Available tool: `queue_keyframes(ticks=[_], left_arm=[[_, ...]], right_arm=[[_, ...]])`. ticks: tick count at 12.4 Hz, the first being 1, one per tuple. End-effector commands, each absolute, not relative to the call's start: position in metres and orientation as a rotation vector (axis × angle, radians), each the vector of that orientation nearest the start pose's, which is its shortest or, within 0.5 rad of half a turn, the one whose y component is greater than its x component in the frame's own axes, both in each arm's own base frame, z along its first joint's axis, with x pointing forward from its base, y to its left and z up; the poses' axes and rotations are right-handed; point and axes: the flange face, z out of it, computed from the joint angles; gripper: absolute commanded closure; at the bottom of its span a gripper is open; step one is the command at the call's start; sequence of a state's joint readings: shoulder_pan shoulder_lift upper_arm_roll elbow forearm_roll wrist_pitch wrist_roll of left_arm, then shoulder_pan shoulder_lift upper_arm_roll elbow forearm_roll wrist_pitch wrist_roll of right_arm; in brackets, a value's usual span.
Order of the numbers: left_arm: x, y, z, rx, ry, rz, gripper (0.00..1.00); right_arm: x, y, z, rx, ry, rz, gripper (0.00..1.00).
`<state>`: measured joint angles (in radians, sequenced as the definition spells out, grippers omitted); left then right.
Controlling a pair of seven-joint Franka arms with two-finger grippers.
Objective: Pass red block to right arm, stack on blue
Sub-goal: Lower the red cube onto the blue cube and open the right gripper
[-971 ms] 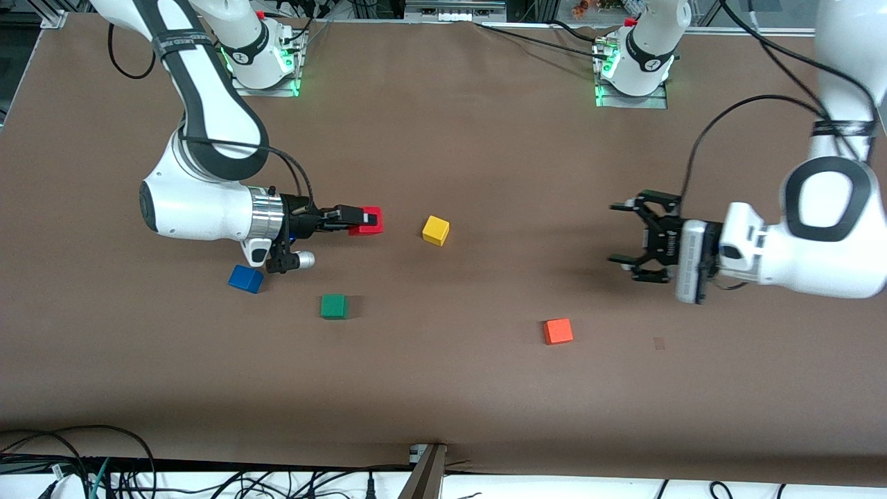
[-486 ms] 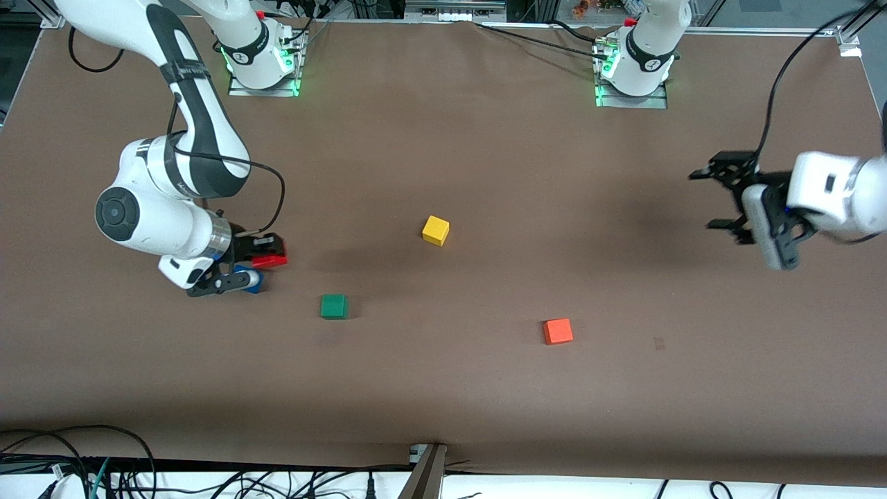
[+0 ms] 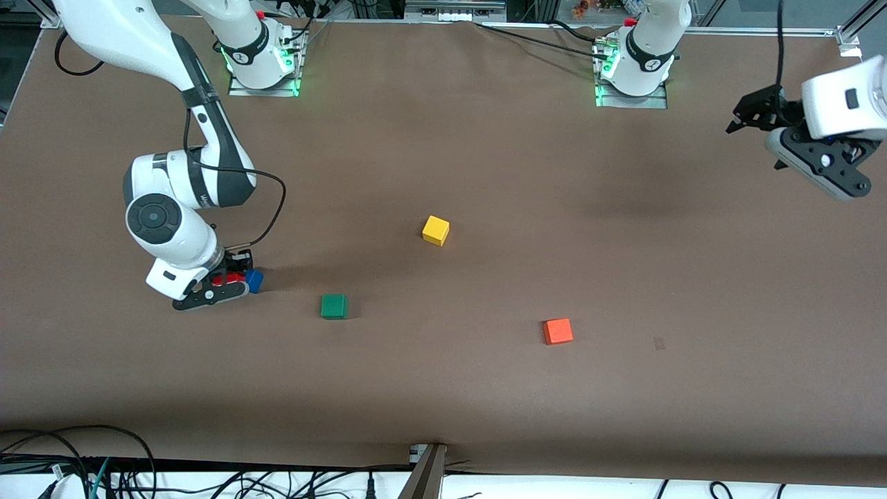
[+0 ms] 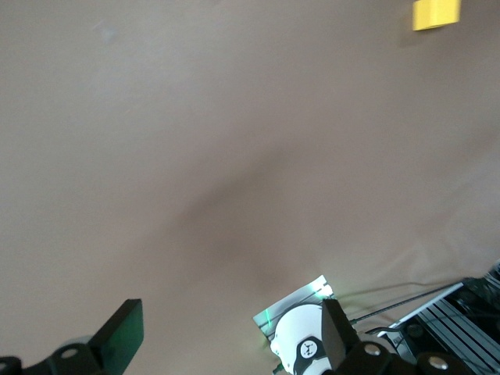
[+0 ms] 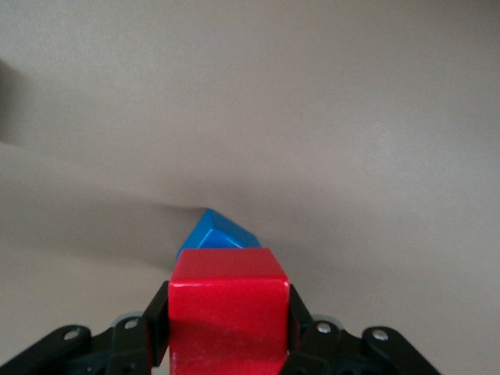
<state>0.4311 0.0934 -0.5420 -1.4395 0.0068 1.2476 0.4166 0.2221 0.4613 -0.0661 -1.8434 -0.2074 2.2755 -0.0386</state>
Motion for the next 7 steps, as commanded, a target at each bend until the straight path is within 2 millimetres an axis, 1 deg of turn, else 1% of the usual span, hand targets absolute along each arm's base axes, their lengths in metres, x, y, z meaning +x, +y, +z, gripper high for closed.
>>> queue_keyframes(ticks=[1,3,4,5,6,7], left_arm=[[0.527,-0.047,0.622,-3.032,0.725,0.465,0.00],[0.526,-0.038,0.623,-3.062,0.593,0.479,0.00],[0.527,-0.036,0.626,-3.070,0.568,0.467,0.00],[0.528,-0.037,0.632,-3.076,0.555,0.445,0.00],[0.529,-0.038,0.633,-3.082,0.545,0.434,0.00],[0.528,-0.042,0.638,-3.079,0.545,0.425,0.00]], right_arm=[[0.613,0.089,0.258,-3.273,-0.546,-0.124,1.00],[0.605,0.088,0.248,-3.259,-0.538,-0.177,1.00],[0.603,0.085,0.247,-3.260,-0.526,-0.174,1.00],[0.604,0.084,0.248,-3.260,-0.521,-0.176,0.97],[0.604,0.084,0.248,-3.260,-0.507,-0.177,0.71],[0.604,0.084,0.248,-3.264,-0.429,-0.178,0.01]])
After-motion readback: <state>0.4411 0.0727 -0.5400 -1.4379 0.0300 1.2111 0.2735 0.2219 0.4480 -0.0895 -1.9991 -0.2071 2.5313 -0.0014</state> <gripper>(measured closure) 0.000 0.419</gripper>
